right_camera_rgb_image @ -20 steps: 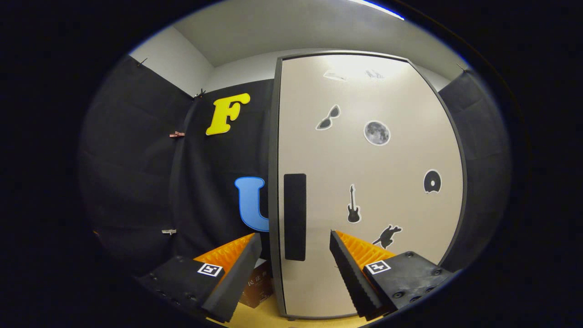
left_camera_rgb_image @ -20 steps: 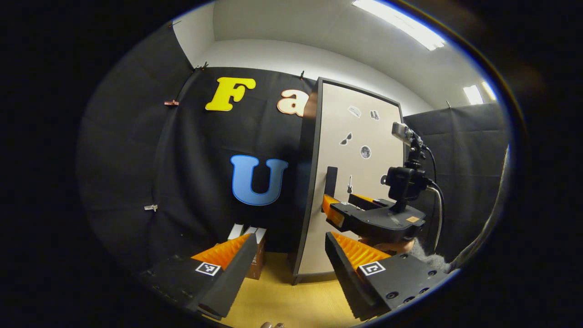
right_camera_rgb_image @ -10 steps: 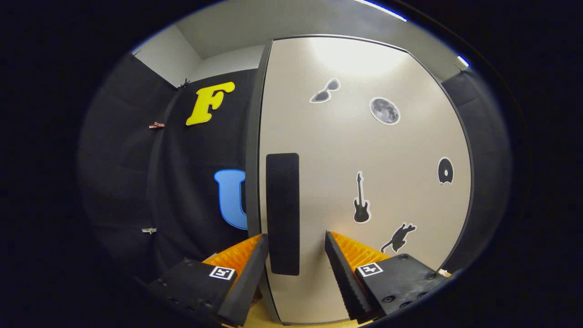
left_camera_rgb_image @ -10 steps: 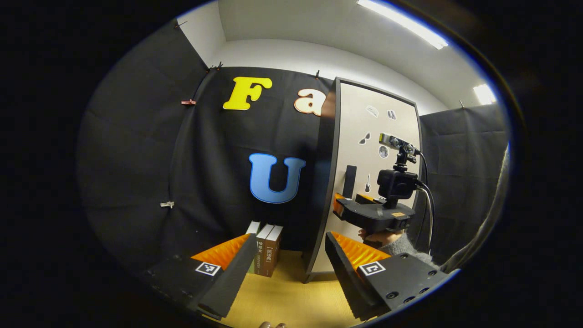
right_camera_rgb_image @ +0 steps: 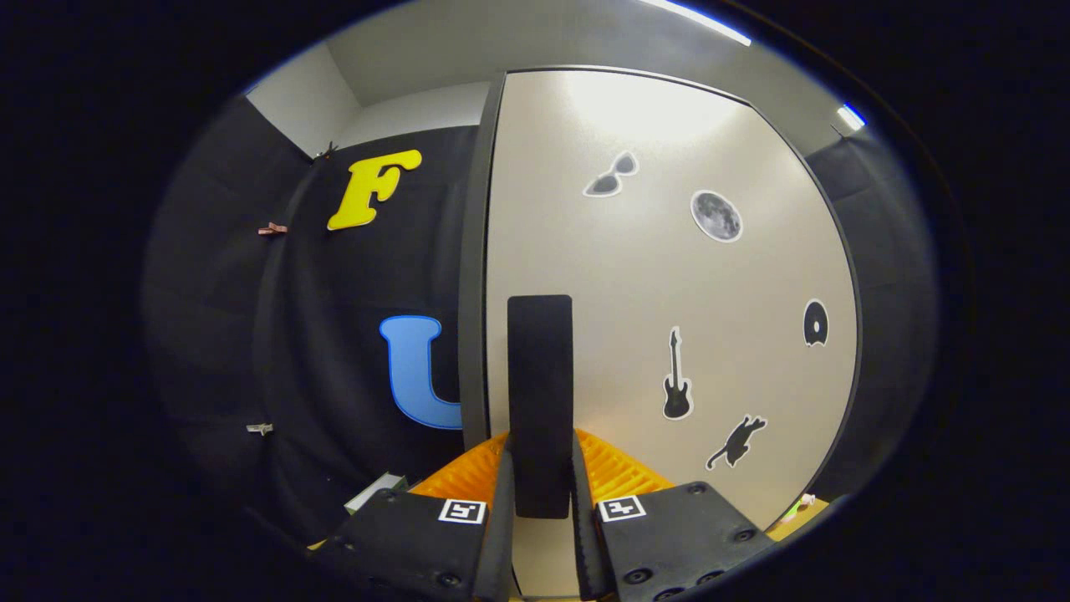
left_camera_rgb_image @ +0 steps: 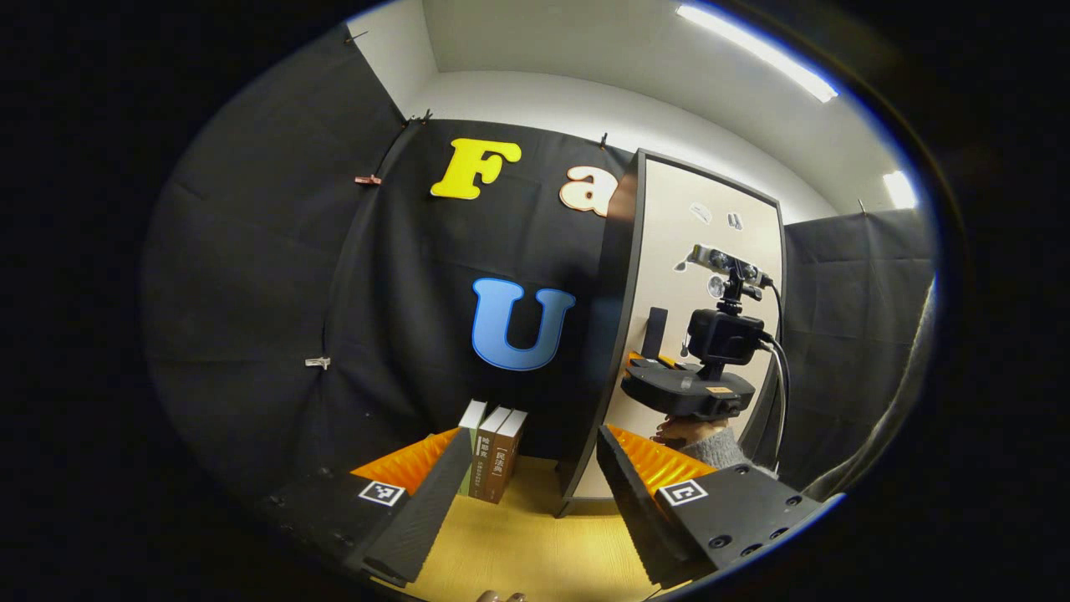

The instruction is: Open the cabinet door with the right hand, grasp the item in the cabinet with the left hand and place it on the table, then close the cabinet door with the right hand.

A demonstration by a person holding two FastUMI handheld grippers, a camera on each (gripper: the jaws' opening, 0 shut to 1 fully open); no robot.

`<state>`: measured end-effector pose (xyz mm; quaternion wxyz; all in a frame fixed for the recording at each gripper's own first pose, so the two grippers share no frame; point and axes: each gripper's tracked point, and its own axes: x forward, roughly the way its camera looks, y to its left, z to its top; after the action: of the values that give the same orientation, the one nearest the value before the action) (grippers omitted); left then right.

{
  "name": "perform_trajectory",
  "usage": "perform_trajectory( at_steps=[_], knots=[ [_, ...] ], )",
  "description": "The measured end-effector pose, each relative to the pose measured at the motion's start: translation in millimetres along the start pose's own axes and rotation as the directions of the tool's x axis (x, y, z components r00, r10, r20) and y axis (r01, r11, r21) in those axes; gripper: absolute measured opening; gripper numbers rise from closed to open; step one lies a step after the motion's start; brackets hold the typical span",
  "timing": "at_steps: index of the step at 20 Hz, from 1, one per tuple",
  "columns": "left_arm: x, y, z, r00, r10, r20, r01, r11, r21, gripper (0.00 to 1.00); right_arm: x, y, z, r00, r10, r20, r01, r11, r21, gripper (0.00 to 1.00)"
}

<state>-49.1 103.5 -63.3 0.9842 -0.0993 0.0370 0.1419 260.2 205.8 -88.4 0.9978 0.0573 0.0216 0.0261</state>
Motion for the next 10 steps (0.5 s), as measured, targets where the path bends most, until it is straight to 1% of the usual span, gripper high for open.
perform_trajectory(
  at_steps=[1,2,3,4,5,7,10],
  knots=[
    [-6,5,0,1.000,0.007,0.001,-0.007,1.000,0.000,0.94,0,-2,-1,1.000,-0.009,-0.006,0.009,1.000,-0.006,0.34],
    [-7,8,1,1.000,0.014,0.003,-0.014,1.000,0.000,0.94,0,-2,0,1.000,-0.016,-0.008,0.016,1.000,-0.022,0.20],
    [-10,11,3,1.000,0.019,0.005,-0.019,1.000,0.000,0.94,-1,-2,-2,1.000,-0.020,-0.022,0.019,1.000,-0.021,0.25],
    [-13,12,4,1.000,0.022,0.010,-0.022,1.000,0.000,0.94,-2,-2,-2,0.999,-0.017,-0.042,0.016,1.000,-0.014,0.15],
    [-18,14,5,1.000,0.025,0.015,-0.025,1.000,0.002,0.94,-5,-2,-3,0.998,-0.012,-0.055,0.012,1.000,0.000,0.15],
    [-24,18,9,0.999,0.021,0.025,-0.021,1.000,0.011,0.94,-15,-1,0,0.998,0.004,-0.060,-0.005,1.000,-0.014,0.15],
    [-38,14,10,0.999,0.003,0.033,-0.004,0.999,0.035,0.94,-46,-3,7,0.998,0.030,-0.057,-0.030,1.000,-0.008,0.15]
  ],
)
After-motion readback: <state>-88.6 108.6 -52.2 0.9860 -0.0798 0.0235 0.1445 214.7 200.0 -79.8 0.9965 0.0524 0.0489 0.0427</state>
